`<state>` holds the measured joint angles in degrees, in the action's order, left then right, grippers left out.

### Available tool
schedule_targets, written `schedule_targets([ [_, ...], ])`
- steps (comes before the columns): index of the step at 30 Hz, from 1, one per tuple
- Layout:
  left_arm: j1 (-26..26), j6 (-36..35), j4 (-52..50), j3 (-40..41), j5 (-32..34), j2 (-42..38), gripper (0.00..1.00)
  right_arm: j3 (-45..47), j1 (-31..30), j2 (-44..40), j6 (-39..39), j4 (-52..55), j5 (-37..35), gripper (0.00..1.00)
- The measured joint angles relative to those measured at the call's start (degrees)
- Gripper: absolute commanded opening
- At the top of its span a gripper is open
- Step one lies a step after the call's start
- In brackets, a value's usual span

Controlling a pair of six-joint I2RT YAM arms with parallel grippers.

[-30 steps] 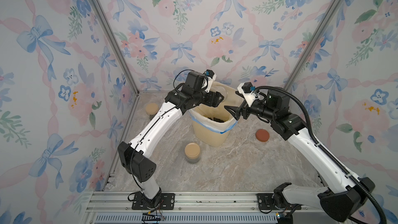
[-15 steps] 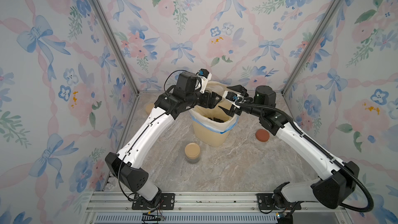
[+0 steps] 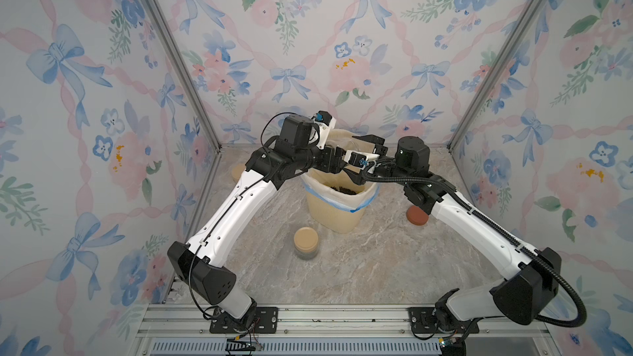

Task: Empty moldy tea leaves from jars
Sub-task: Pour the moldy tea leaves from the jar into the trash bin.

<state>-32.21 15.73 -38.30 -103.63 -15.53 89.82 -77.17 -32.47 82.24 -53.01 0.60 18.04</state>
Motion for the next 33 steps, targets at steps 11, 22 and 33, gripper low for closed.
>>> schedule_targets([
  [11, 0.0, 0.0, 0.0, 0.6, -1.4, 0.0, 0.44, -1.9, -0.7, 1.7, -1.7, 1.3, 2.5, 0.98],
  [22, 0.0, -0.1, -0.1, 1.6, -2.6, -0.1, 0.44, -3.1, -1.4, 2.3, -8.5, 3.8, 3.5, 0.98],
  [33, 0.0, -0.5, -0.1, 2.3, -2.5, -0.2, 0.44, -3.7, -1.5, 3.0, -11.9, 4.7, 3.5, 0.99],
])
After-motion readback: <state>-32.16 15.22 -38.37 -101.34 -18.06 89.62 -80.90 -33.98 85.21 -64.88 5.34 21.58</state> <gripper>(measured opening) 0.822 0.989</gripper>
